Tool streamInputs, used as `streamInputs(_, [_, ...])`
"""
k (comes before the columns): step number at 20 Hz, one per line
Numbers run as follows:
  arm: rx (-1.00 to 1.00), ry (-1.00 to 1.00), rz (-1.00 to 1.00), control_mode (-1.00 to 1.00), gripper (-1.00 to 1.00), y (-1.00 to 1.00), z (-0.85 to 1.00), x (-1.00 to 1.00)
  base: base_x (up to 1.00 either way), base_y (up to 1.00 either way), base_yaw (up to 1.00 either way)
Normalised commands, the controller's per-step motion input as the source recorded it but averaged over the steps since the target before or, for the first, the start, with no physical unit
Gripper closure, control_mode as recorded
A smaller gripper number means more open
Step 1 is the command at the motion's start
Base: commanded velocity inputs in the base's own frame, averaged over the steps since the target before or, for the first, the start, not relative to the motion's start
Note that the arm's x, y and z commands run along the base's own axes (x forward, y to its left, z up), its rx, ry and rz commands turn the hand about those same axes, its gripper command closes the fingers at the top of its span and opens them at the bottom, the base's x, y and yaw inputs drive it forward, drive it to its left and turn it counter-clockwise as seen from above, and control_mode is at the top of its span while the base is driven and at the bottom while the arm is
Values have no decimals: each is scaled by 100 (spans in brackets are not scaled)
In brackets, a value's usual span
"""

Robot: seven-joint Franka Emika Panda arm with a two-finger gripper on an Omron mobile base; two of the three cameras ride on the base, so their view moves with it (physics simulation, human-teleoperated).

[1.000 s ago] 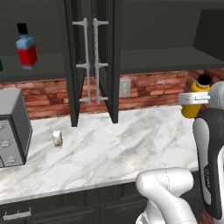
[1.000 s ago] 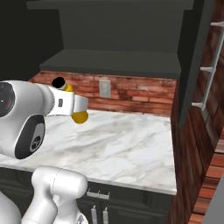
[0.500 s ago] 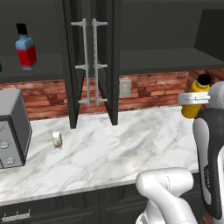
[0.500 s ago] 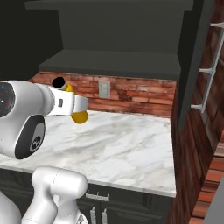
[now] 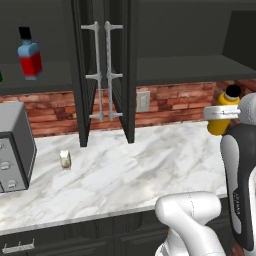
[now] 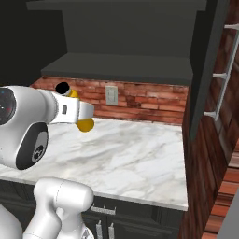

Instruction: Sort all alcoholic drinks to one cabinet, and non-alcoholic drinks to the other.

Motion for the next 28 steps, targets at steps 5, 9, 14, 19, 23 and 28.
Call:
streamInputs(5, [0,0,0,100,100,0,0,0,9,0,0])
streamInputs(9, [0,0,0,-100,100,0,5,-14,-1,0,0])
streamInputs(14, [0,-3,0,-100,100,-1,15,-25,0,0,0])
streamInputs(19, [0,-3,0,-100,100,0,16,-16,0,0,0])
streamInputs(23, [0,-1,0,-100,100,0,18,-10,0,0,0])
streamInputs(28, [2,0,0,-100,100,-5,32,-1,0,0,0])
